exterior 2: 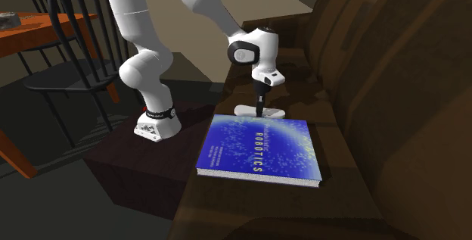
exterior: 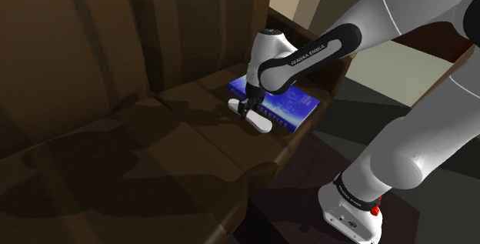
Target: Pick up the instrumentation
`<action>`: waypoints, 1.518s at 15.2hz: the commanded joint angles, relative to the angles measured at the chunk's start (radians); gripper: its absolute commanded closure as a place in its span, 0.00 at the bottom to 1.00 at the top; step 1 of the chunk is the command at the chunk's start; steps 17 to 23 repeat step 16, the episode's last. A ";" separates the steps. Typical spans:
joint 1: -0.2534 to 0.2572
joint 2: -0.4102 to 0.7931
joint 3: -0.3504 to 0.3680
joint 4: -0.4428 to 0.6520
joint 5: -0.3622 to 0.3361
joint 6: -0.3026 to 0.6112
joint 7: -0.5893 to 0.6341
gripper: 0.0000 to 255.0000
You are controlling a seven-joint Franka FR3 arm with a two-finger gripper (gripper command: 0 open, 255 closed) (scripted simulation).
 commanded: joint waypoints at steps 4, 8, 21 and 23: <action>0.002 -0.052 -0.001 0.015 0.014 -0.068 -0.011 1.00; 0.004 -0.094 -0.003 0.034 0.023 -0.128 -0.019 1.00; 0.006 -0.150 -0.007 0.070 0.033 -0.220 -0.029 1.00; 0.006 -0.150 -0.007 0.070 0.033 -0.220 -0.029 1.00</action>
